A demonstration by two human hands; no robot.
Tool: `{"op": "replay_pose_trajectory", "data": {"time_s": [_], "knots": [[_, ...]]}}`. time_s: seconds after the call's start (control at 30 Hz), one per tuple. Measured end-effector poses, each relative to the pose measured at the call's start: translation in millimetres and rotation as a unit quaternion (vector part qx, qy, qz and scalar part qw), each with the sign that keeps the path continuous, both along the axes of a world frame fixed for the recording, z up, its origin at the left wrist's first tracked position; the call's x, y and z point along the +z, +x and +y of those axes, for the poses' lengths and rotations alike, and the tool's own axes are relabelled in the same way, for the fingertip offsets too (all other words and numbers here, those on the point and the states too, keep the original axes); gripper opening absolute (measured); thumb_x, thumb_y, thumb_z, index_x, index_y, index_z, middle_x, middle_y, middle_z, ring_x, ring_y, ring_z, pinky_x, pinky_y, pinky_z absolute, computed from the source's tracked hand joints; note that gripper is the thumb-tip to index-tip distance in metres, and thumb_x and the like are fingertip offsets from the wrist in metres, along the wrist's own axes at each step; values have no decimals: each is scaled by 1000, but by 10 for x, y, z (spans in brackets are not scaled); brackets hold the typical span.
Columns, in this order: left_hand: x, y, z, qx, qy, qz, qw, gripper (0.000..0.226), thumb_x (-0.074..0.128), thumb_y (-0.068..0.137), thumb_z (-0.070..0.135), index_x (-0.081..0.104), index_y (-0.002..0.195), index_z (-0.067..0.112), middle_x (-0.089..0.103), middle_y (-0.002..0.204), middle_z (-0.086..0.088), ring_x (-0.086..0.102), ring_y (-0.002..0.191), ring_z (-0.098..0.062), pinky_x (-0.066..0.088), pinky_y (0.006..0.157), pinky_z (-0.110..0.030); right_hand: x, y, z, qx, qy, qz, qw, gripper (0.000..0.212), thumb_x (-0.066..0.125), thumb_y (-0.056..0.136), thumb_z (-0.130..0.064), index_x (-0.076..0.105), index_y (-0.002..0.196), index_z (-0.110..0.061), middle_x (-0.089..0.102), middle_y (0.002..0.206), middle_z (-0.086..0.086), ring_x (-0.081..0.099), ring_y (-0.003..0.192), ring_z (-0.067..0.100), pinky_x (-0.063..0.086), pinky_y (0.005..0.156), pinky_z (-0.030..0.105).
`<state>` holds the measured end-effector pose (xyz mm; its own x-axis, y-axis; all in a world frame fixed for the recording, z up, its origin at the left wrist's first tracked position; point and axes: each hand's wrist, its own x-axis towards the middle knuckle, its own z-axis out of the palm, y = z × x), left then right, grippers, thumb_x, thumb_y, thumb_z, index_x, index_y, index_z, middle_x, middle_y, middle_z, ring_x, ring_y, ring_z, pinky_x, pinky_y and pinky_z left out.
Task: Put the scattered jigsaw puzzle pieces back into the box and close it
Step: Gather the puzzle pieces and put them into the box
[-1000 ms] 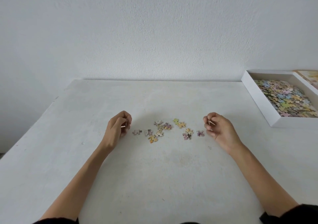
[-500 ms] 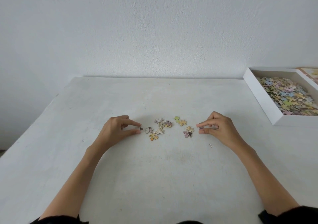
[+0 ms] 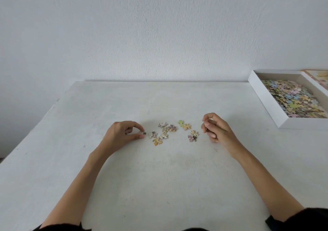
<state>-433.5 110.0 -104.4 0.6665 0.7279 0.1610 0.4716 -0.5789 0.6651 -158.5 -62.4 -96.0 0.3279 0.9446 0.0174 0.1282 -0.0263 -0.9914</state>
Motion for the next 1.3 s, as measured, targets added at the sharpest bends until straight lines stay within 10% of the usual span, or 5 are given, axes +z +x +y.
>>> {"op": "replay_pose_trajectory", "data": {"time_s": [0.33, 0.83, 1.0, 1.17, 1.3], "knots": [[-1, -2, 5, -34, 58, 23, 997, 18, 72, 77, 31, 55, 77, 37, 48, 87, 16, 40, 59, -10, 32, 55, -15, -126, -36, 19, 38, -10, -326, 945, 26, 71, 72, -42, 66, 97, -41, 30, 54, -5, 28, 50, 8, 24, 51, 15], [-19, 162, -235, -51, 130, 55, 989, 34, 33, 87, 38, 54, 114, 36, 39, 57, 11, 43, 56, -7, 28, 49, -16, -135, -55, 14, 53, -36, -387, 920, 23, 64, 82, -34, 44, 74, -39, 46, 62, -11, 42, 54, 5, 31, 58, 17], [-51, 173, -208, -54, 140, 62, 987, 20, 58, 87, 38, 65, 106, 41, 47, 62, 11, 44, 61, -2, 27, 49, -13, -131, -67, 16, 36, 34, -301, 952, 12, 45, 92, -31, 40, 83, -37, 48, 57, 4, 42, 52, 25, 36, 54, 32], [-7, 190, -235, -26, 82, 57, 995, 11, 64, 82, 39, 57, 89, 35, 43, 57, 11, 42, 57, -6, 29, 52, -15, -132, -73, 34, 19, 47, -239, 970, 22, 43, 96, -14, 56, 112, -22, 54, 56, -4, 41, 49, 8, 35, 53, 15], [-11, 174, -234, -19, 88, 72, 993, 17, 58, 87, 37, 46, 79, 28, 42, 51, 9, 44, 57, -8, 29, 49, -16, -88, -47, 82, -12, 21, -75, 997, 23, 39, 96, -8, 61, 92, -14, 53, 56, 0, 33, 42, 7, 26, 40, 15]]}}
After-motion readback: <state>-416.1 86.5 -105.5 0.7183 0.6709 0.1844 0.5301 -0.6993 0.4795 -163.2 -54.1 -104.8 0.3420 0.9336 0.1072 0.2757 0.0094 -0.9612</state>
